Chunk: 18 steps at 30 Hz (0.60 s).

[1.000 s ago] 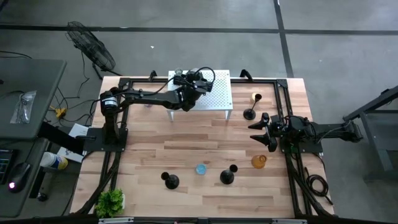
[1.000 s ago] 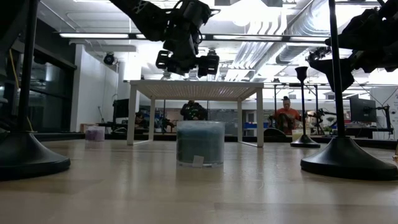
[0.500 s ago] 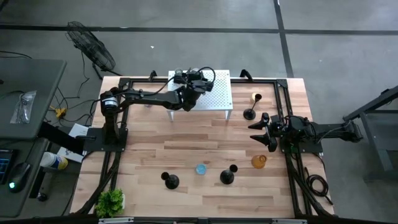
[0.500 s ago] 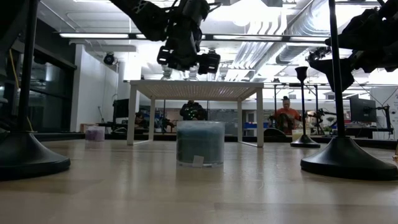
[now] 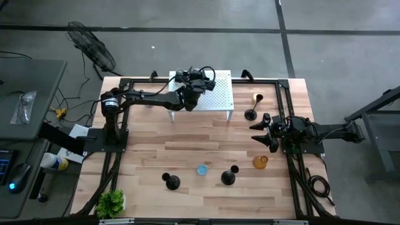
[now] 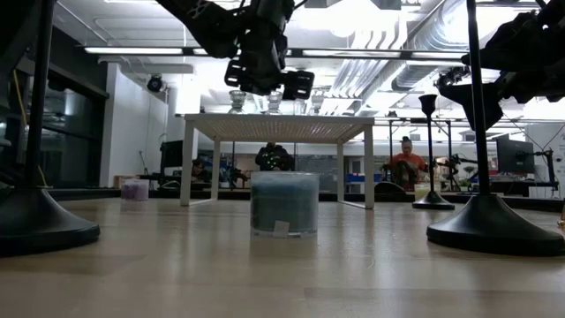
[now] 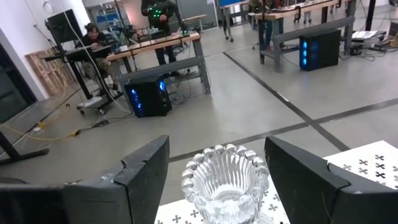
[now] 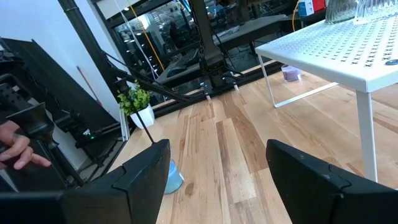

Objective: Pick & Place candle stick holders
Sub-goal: Put the purple scented candle on the shelf

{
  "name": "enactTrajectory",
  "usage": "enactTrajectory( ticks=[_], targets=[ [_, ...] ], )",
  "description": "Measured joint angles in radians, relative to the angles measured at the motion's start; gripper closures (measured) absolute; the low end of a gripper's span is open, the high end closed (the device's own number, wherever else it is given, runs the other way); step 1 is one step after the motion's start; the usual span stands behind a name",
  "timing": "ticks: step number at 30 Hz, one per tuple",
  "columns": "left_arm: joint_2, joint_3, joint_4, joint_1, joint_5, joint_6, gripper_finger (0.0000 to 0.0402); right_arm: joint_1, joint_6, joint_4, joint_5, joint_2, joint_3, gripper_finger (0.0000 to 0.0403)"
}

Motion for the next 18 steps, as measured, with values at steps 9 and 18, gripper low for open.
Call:
enactTrajectory(
  ticks=[9,18],
  targets=[
    [0.000,0.003,0.116,-0.012,0.003,0.149,0.0142,0.000,0.000,0.000,0.000,0.000,0.000,0.0143],
    [0.000,0.119,0.109,-0.031,-0.004,0.309,0.0142,0.000,0.000,0.000,0.000,0.000,0.000,0.0143]
  ],
)
